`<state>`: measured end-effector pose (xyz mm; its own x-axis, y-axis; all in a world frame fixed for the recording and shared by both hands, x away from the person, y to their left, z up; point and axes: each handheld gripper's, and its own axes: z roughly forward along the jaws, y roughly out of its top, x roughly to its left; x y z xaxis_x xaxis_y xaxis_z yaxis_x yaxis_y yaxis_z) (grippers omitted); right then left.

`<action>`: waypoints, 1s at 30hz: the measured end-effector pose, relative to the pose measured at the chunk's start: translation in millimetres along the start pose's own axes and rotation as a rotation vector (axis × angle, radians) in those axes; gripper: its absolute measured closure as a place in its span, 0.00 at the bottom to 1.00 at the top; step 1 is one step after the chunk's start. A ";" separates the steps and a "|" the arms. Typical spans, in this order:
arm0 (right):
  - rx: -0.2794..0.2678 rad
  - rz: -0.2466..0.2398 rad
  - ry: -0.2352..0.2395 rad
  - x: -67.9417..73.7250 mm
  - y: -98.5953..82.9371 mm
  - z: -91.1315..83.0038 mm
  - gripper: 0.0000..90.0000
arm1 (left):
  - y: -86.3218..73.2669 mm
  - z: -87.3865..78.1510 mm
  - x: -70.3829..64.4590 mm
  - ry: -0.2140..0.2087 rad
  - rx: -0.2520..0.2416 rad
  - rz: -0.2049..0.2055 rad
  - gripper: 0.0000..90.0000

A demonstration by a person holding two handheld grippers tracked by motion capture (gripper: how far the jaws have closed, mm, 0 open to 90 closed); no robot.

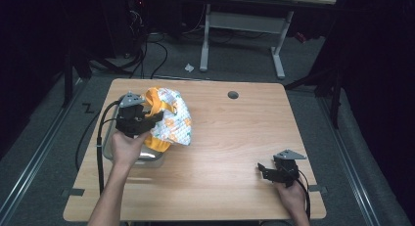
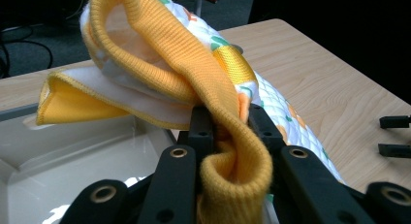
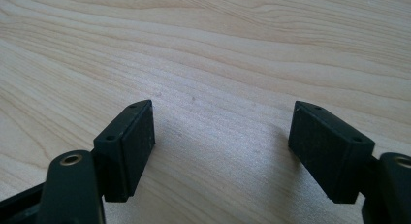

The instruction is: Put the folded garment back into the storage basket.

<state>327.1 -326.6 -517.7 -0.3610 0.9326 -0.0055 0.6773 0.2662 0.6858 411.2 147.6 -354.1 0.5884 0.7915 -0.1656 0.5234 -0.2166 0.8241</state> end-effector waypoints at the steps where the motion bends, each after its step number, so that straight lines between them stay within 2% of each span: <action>1: 0.000 0.000 0.000 0.0 0.0 0.0 0.28 | -0.3 -1.1 1.6 0.000 0.002 -0.003 0.85; 14: -0.001 -0.002 0.000 -0.2 0.0 0.1 0.28 | -5.0 -11.2 17.9 0.033 -0.001 -0.017 0.85; 20: -0.001 -0.001 -0.001 -0.2 0.1 0.2 0.28 | -7.0 -12.7 25.2 0.047 0.016 -0.021 0.85; 27: -0.001 -0.001 -0.001 -0.1 0.1 0.2 0.28 | -10.7 -13.5 33.7 0.037 0.029 -0.028 0.85; 30: -0.001 0.001 -0.001 -0.1 0.1 0.2 0.28 | -13.8 -12.3 39.4 0.030 0.033 -0.047 0.85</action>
<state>327.3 -326.6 -517.7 -0.3599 0.9330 -0.0060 0.6771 0.2656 0.6863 419.6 188.9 -365.3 0.5439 0.8181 -0.1868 0.5702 -0.1970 0.7975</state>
